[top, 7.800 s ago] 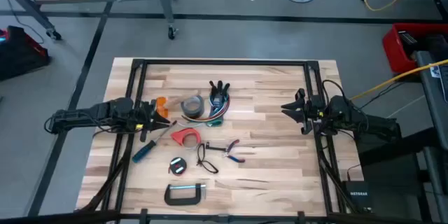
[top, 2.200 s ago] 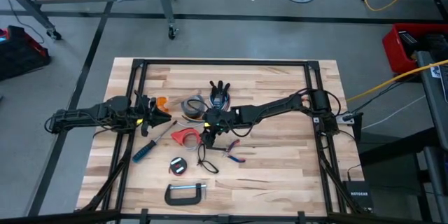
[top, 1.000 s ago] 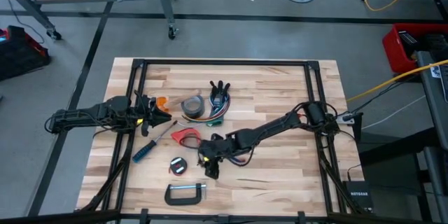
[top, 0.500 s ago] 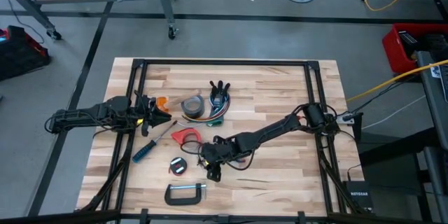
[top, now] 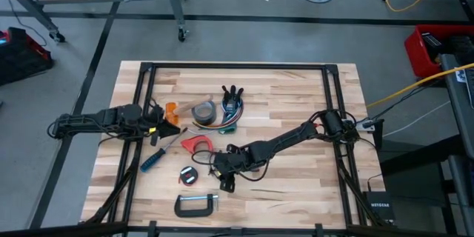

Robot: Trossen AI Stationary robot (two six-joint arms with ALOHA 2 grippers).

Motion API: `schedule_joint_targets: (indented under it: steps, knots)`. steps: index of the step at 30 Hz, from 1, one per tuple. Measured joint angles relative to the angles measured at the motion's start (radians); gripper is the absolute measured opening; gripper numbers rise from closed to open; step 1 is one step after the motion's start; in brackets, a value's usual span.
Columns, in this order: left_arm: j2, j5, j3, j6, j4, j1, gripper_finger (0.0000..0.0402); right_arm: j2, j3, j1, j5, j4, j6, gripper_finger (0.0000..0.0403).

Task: Coil cords
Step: Put the safety goggles on the top center of the table

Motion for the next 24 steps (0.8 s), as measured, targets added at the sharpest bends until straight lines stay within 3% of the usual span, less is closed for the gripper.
schedule_joint_targets:
  steps: [15, 24]
  knots:
    - [0.005, -0.006, 0.000, 0.022, -0.003, 0.000, 0.0072, 0.006, 0.039, -0.008, -0.098, 0.031, 0.026, 0.0229]
    - [0.005, -0.020, -0.001, 0.038, -0.005, 0.000, 0.0072, 0.008, 0.057, 0.000, -0.083, 0.012, 0.018, 0.0229]
